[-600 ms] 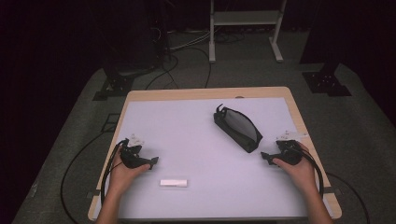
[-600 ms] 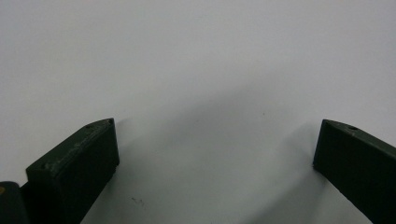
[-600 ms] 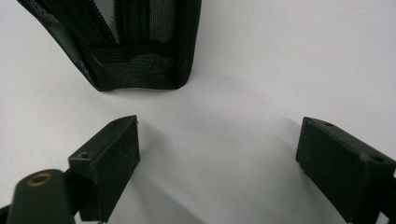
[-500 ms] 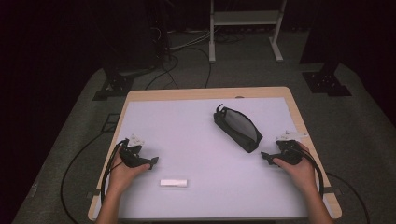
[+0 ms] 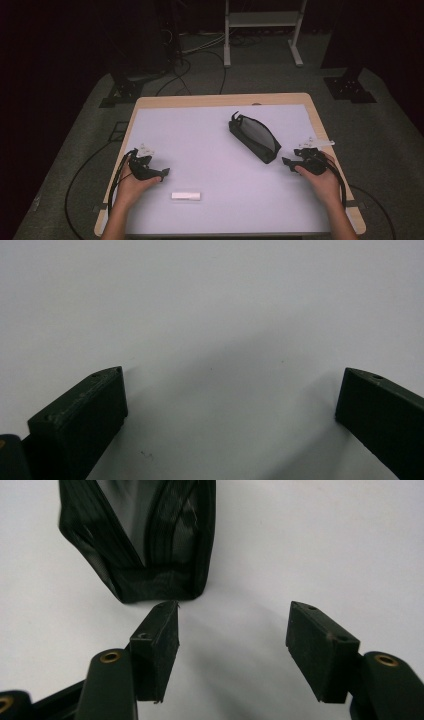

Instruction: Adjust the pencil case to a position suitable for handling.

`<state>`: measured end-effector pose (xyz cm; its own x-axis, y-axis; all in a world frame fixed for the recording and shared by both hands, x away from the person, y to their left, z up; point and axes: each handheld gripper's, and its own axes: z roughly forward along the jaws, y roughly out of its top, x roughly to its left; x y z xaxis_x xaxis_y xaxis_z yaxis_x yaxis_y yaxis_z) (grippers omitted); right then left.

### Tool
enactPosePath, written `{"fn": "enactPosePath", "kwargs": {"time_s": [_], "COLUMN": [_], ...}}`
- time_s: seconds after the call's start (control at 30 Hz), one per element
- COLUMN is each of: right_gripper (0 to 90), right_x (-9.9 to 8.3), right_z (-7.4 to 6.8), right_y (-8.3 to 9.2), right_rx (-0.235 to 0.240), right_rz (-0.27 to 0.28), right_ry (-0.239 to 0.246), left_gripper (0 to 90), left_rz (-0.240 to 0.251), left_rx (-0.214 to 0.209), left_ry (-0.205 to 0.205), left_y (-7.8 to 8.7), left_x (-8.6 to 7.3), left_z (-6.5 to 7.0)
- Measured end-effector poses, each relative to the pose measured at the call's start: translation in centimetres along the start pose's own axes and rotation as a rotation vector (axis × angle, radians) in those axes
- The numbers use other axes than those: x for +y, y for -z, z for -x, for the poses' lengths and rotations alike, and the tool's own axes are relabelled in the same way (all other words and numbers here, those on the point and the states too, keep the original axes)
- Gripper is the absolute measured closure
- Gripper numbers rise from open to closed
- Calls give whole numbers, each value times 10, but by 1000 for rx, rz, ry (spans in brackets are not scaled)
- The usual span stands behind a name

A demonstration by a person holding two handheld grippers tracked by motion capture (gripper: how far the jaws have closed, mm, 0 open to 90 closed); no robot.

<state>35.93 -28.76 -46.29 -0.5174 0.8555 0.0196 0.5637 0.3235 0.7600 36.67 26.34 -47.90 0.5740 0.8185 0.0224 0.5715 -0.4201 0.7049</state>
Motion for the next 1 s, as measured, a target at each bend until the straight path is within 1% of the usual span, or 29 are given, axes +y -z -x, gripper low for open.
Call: {"fn": "enactPosePath", "kwargs": {"time_s": [0.13,0.3,0.33,0.37,0.6,0.77,1.0], "right_gripper": [390,399,399,400,407,417,417], "right_x": [4,16,16,18,23,28,37], "right_z": [-1,0,0,1,1,0,-2], "right_y": [5,14,14,14,14,16,12], "right_rx": [-1,9,9,20,26,35,46], "right_rz": [8,51,51,56,58,76,80], "right_ry": [-2,-11,-11,-23,-24,-24,-20], "left_gripper": [0,0,0,0,0,0,0], "left_rz": [1,0,0,0,-1,0,1], "left_rx": [-1,-1,-1,0,-1,0,0], "left_ry": [0,-2,-2,-3,-2,-2,-1], "left_y": [0,0,0,0,0,0,0], "left_x": [0,0,0,0,0,0,0], "left_z": [0,0,0,0,-1,0,0]}}
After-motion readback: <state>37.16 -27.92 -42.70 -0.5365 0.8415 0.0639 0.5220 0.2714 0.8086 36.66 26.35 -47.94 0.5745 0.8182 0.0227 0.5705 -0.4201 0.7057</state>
